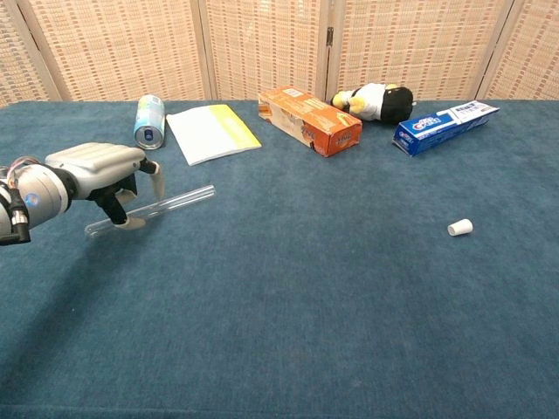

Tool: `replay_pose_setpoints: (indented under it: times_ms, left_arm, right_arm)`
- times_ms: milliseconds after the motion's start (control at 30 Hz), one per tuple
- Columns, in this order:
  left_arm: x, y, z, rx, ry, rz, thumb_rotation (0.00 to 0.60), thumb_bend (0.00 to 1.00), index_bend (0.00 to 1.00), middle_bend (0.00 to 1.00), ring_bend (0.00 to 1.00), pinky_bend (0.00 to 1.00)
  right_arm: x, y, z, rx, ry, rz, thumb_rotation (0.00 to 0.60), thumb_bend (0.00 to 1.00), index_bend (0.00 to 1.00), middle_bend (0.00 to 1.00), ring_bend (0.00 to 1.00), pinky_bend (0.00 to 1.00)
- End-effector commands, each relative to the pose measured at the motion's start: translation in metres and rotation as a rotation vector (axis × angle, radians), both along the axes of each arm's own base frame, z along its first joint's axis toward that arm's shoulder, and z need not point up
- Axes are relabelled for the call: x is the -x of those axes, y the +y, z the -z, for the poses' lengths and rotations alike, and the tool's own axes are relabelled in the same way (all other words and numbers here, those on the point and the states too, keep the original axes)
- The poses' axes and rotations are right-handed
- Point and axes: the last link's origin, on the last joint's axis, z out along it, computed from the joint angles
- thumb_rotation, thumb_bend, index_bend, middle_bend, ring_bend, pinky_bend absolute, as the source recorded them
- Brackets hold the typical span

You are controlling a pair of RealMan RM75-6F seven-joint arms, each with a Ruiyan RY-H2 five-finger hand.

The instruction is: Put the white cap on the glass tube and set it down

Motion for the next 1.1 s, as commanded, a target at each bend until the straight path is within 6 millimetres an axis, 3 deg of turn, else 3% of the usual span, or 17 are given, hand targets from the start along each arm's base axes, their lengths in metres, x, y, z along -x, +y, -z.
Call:
replay_pose_setpoints:
  times_ms: [33, 167, 300, 667, 1100]
  left_arm:
    - [-0.001, 0.003, 0.002, 0.000, -0.003, -0.012, 0.600, 0.25, 0.37, 0.91, 0.92, 1.00]
    - [-0.002, 0.007, 0.004, 0.003, -0.009, -0.028, 0.590, 0.25, 0.37, 0.92, 0.92, 1.00]
    - [-0.004, 0.010, 0.006, 0.005, -0.012, -0.038, 0.541, 0.25, 0.38, 0.92, 0.92, 1.00]
    - [-0.003, 0.019, 0.012, 0.010, -0.021, -0.063, 0.527, 0.25, 0.41, 0.92, 0.92, 1.00]
    - [0.001, 0.022, 0.016, 0.011, -0.027, -0.072, 0.521, 0.36, 0.46, 0.93, 0.93, 1.00]
  right_arm:
    - [0.000, 0.001, 0.000, 0.002, 0.001, 0.002, 0.600, 0.15, 0.15, 0.26, 0.21, 0.39]
    - [0.001, 0.001, -0.001, 0.005, 0.002, 0.006, 0.600, 0.15, 0.15, 0.26, 0.21, 0.39]
    - [0.002, 0.001, -0.002, 0.007, 0.003, 0.009, 0.600, 0.15, 0.15, 0.26, 0.21, 0.39]
    - [0.005, 0.001, -0.004, 0.009, 0.003, 0.021, 0.600, 0.15, 0.15, 0.26, 0.21, 0.39]
    - [0.006, 0.001, -0.003, 0.008, 0.003, 0.027, 0.600, 0.15, 0.15, 0.26, 0.21, 0.39]
